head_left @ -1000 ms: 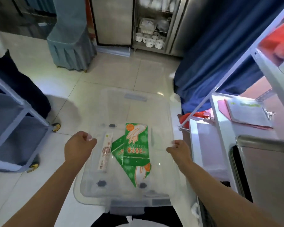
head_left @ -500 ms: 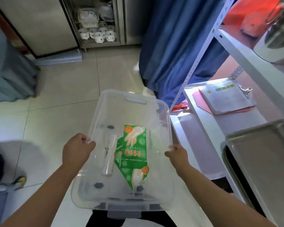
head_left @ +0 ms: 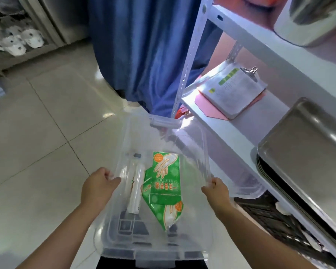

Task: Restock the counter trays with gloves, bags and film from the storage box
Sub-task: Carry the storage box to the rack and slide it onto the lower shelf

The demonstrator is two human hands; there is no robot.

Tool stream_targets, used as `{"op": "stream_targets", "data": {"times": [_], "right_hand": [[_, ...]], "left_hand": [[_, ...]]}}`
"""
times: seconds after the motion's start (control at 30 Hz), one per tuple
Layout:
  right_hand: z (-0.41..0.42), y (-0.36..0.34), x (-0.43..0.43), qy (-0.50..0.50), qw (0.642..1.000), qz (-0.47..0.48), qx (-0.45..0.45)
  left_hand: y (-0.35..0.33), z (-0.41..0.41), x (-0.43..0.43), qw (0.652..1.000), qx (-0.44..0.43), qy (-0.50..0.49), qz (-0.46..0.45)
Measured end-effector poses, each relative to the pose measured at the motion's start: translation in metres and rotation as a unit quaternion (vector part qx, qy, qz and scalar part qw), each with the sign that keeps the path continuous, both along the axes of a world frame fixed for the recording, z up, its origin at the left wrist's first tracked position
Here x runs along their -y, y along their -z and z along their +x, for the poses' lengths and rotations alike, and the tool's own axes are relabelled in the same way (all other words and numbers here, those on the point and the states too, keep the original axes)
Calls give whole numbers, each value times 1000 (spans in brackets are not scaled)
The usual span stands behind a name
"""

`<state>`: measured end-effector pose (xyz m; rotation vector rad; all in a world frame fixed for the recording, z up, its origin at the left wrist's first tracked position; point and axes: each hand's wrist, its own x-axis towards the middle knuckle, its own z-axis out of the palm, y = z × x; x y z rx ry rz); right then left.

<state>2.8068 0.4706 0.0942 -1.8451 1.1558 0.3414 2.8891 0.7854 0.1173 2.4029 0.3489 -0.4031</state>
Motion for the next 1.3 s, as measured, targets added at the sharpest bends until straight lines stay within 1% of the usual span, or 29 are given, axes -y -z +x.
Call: {"op": "stream_targets", "data": {"times": [0.1, 0.17, 0.3, 0.43, 0.77, 0.93, 1.07, 1.2, 1.3], "right_hand": [[5, 20, -19, 60, 998, -25, -2], [6, 37, -32, 112, 993, -40, 3], [2, 73, -48, 208, 977, -51, 9], [-1, 105, -40, 269, 961, -63, 16], [3, 166, 35, 327, 938, -101, 60], [20, 197, 67, 349, 925, -118, 89], [37, 213, 91, 373, 913, -126, 109], [57, 219, 109, 387, 904, -134, 121], [67, 219, 118, 390, 904, -139, 110]], "left_hand": [[23, 39, -5, 998, -31, 53, -8], [37, 62, -5, 995, -47, 85, 2], [68, 99, 9, 990, -41, 137, 14], [98, 124, 40, 982, -34, 185, 25], [176, 150, 135, 968, -2, 250, -11], [208, 169, 178, 970, 24, 241, -22], [217, 186, 208, 968, 62, 237, -60], [222, 205, 227, 971, 44, 224, -74], [226, 213, 233, 971, 39, 229, -63]]}}
